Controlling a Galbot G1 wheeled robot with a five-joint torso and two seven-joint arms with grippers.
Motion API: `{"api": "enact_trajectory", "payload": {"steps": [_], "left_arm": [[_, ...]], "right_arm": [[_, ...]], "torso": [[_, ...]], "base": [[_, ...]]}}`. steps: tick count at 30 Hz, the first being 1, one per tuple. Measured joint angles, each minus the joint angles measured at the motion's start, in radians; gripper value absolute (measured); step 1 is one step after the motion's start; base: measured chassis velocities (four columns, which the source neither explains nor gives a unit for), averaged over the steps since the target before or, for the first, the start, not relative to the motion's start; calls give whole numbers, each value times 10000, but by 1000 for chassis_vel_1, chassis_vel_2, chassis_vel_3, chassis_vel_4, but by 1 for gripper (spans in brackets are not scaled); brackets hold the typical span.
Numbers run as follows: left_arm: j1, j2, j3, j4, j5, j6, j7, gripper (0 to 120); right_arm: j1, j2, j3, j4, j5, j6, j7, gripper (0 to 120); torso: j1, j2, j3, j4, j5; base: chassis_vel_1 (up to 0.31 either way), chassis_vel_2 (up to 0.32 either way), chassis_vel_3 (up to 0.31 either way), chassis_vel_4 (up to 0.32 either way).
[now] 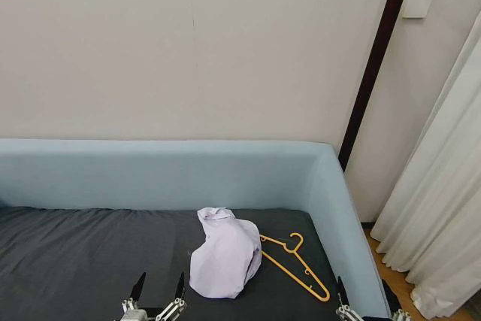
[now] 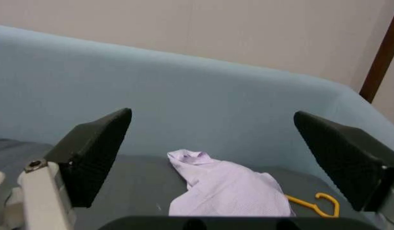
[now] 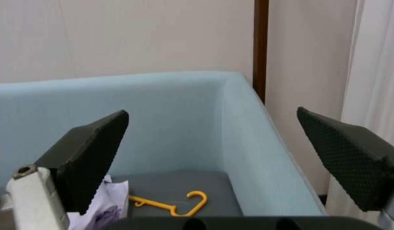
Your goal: Pick up the clothes from the sofa and hang them on the clothes hanger.
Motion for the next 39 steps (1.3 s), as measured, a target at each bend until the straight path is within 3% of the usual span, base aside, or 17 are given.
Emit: {"api": "enact_trajectory", "payload": {"steps": [21,26,34,39], "left_arm": [[-35,-7,257,146,210,27,6,100],[-39,5,193,261,207,35,-9,100],[-158,230,350,818,102,-51,-35,100],[-42,130,411,1007,146,-68,-33,100]], "right_arm": [[-117,69,-79,105,-144,-120,83,100],[-56,-273,-230,198,234,-813,321,100],[647,-2957,-378,520,2888,-3326,842,100],[1966,-4668,-658,331,4396,-4855,1011,100]], "torso": [[0,0,0,0,0],[0,0,0,-1,1],[0,-1,0,-2,1],[0,-2,1,3,3]], "base": [[0,0,0,0],[0,0,0,0],[0,0,0,0],[0,0,0,0]]}}
